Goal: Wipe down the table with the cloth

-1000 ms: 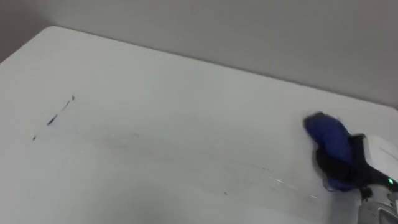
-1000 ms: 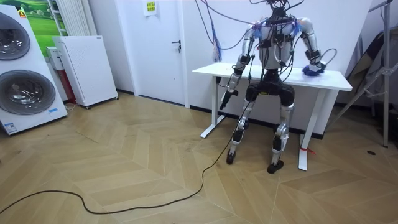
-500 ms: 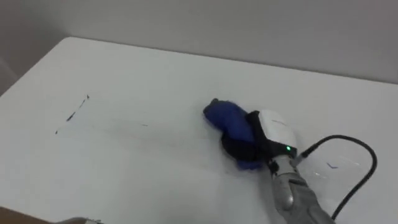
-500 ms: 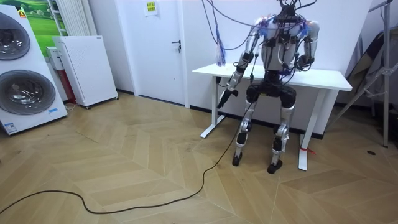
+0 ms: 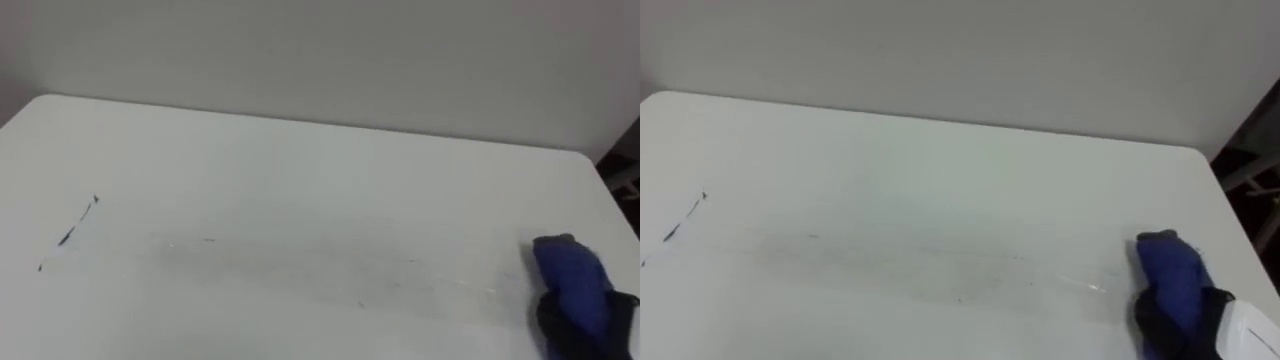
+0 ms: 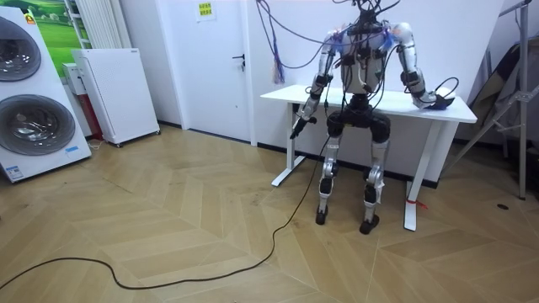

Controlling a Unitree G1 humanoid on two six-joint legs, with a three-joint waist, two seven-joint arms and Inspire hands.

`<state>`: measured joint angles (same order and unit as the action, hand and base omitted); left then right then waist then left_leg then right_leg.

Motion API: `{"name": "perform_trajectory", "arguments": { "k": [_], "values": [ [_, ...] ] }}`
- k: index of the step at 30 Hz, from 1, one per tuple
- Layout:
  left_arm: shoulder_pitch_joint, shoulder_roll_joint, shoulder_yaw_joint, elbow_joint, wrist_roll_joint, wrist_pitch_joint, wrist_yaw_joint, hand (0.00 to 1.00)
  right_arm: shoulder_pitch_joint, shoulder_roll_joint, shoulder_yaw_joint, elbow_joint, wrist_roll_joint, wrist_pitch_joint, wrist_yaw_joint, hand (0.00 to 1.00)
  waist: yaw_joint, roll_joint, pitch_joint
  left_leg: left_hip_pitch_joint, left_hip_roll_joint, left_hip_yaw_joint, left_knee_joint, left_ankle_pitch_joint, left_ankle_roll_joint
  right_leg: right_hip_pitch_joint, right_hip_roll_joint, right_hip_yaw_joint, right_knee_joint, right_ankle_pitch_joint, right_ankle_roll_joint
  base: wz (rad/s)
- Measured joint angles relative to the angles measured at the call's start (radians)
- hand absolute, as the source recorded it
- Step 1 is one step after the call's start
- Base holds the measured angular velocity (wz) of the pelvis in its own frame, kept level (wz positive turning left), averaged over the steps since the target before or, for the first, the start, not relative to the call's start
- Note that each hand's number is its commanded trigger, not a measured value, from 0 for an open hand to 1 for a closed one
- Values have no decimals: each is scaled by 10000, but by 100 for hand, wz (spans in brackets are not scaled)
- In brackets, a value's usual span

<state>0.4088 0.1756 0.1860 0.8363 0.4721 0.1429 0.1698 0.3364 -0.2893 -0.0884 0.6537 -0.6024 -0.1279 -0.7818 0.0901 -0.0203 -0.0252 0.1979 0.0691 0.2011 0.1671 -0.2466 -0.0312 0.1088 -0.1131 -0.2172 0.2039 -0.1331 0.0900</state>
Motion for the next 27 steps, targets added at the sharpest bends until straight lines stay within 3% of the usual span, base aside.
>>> {"name": "perform_trajectory", "arguments": {
  "k": [2,4,6,8,9,10,13,17,19,21,27],
  "values": [
    [-48,1,-287,33,-69,55,126,0,-280,94,171,-145,7,464,125,100,9,35,8,28,5,12,-12,-13,20,-27,26,-271,0,65,-54,-24],
    [-114,-29,-692,37,-124,188,201,0,-740,320,416,-678,10,1321,485,100,157,98,32,80,60,7,-39,-22,22,-146,173,-331,-8,208,-206,-44],
    [-323,-83,-951,160,-107,254,232,0,-1075,498,809,-1106,-125,1934,1040,100,385,142,62,84,99,-28,-50,-28,13,-271,286,-299,-8,323,-315,-50],
    [-514,-124,-1246,404,-119,331,237,0,-1554,624,1487,-1523,-486,2268,1644,100,549,211,111,48,103,-184,-47,-48,10,-410,383,-288,1,416,-424,-44],
    [-556,-137,-1427,460,-201,394,229,0,-1990,737,1940,-1751,-668,2385,2120,100,605,284,186,39,100,-318,-41,-98,-18,-463,446,-322,9,469,-503,-29],
    [-545,-143,-1551,461,-329,430,200,0,-2302,990,2292,-1950,-729,2418,2524,100,663,329,199,-61,68,-602,-16,-111,3,-554,494,-351,23,490,-537,-18],
    [-264,-240,-1698,188,-313,656,-33,0,-2591,1226,2749,-2393,-1476,2359,3170,100,828,403,293,-211,63,-1034,-1,-96,-8,-610,557,-469,16,422,-607,15],
    [425,-266,-1682,-45,-322,825,-267,0,-2566,1097,2806,-2425,-1562,2054,3147,100,775,425,260,-321,67,-1317,8,-40,11,-580,542,-683,-13,244,-595,23],
    [671,-266,-1617,-46,-308,898,-279,0,-2327,848,2801,-2374,-1530,1696,3037,100,676,360,235,-320,51,-1355,-11,-37,16,-465,493,-875,-55,191,-533,24],
    [744,-243,-1459,-42,-304,897,-313,0,-2166,819,2717,-2320,-1534,1578,3016,100,640,307,187,-273,36,-1354,-4,-36,18,-268,480,-952,-187,168,-497,25],
    [603,-128,-1477,-306,-325,695,-371,0,-2291,815,2633,-1859,-1515,1328,3036,100,547,350,158,21,13,-1365,-35,-54,45,104,456,-932,-216,115,-422,9]
  ]
}}
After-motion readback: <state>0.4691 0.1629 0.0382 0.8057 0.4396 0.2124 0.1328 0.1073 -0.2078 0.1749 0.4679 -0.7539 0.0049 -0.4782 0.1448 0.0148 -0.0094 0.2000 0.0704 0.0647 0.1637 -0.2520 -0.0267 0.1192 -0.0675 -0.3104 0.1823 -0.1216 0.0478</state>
